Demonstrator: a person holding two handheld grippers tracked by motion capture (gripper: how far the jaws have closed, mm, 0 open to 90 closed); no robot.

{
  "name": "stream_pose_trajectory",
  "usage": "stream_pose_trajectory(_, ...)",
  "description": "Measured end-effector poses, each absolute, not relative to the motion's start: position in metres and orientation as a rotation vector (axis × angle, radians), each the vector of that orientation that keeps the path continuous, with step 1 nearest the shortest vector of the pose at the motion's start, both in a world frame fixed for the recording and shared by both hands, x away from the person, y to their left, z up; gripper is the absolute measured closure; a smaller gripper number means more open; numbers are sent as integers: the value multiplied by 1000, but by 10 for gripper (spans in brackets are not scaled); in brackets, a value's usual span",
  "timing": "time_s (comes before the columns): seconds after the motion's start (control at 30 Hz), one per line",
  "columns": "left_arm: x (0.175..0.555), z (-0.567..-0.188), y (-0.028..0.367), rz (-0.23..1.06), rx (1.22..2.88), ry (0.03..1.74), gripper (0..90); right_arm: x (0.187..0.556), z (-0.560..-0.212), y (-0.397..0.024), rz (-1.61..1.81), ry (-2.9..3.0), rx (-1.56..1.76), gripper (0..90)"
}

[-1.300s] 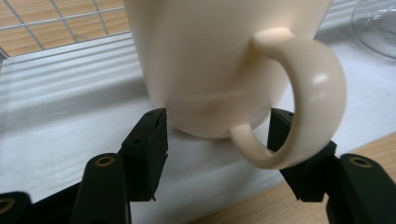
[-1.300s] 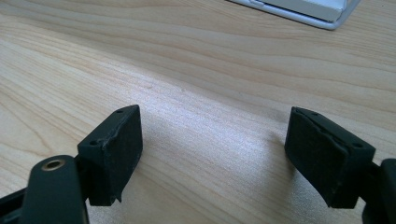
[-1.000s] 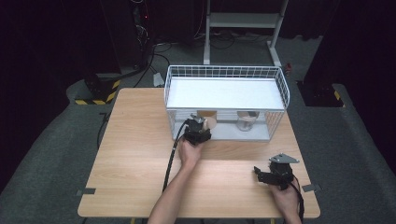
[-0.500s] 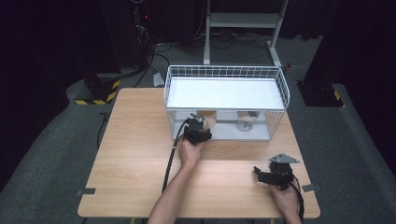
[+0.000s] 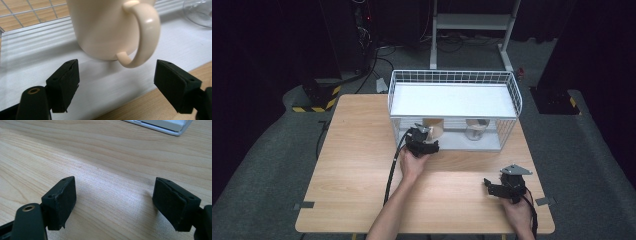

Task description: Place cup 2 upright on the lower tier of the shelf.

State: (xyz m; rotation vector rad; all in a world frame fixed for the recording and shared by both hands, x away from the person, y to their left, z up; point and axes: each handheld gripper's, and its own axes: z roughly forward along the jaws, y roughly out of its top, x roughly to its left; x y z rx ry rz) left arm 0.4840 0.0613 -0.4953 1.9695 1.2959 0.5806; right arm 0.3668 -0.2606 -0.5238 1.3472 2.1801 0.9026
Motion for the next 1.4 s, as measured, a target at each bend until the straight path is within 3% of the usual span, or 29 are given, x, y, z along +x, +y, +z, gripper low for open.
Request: stream_pose_trajectory(1.4, 443, -467, 77, 488, 1912, 1173, 193, 367, -524, -261, 902, 2181, 1344, 193)
